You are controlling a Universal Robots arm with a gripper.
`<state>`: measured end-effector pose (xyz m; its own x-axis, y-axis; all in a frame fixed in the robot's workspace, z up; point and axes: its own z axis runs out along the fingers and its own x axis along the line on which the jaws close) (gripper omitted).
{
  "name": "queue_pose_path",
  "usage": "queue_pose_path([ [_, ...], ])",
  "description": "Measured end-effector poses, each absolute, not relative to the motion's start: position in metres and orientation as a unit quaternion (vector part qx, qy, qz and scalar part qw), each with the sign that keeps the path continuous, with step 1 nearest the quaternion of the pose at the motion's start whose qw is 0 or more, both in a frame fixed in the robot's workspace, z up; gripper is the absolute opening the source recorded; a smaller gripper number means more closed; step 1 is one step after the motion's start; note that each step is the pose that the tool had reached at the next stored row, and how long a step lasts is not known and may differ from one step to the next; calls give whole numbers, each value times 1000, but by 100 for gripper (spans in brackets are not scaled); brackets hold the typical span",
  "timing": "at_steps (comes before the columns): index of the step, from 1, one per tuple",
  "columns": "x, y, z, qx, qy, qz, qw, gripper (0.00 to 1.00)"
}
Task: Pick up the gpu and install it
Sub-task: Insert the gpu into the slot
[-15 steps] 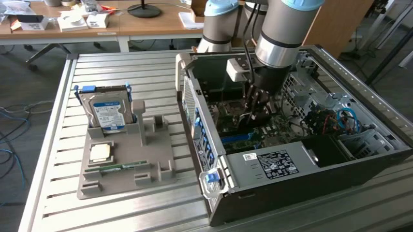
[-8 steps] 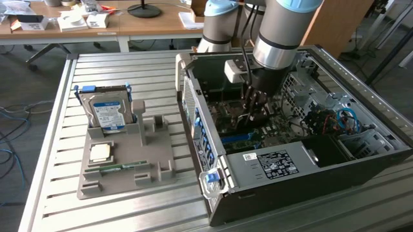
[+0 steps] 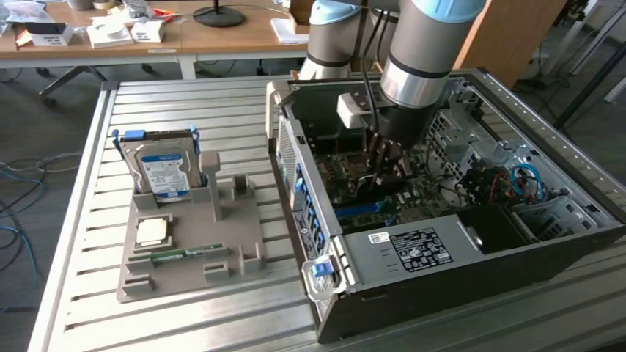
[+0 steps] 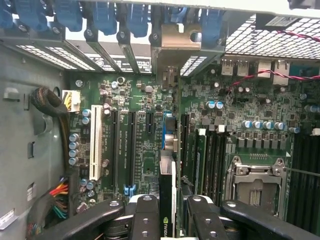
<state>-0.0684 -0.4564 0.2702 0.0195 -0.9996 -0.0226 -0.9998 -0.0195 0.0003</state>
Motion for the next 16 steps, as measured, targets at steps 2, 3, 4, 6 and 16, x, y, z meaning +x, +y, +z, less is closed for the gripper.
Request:
queue_pose_path([
  [2, -69, -456, 270, -714, 700, 8, 8, 26],
  [3, -69, -456, 270, -714, 700, 8, 8, 26],
  [4, -69, -456, 269, -714, 700, 8, 8, 26],
  [6, -69, -456, 269, -714, 700, 8, 8, 26],
  [16, -70, -456, 267, -714, 700, 8, 8, 26],
])
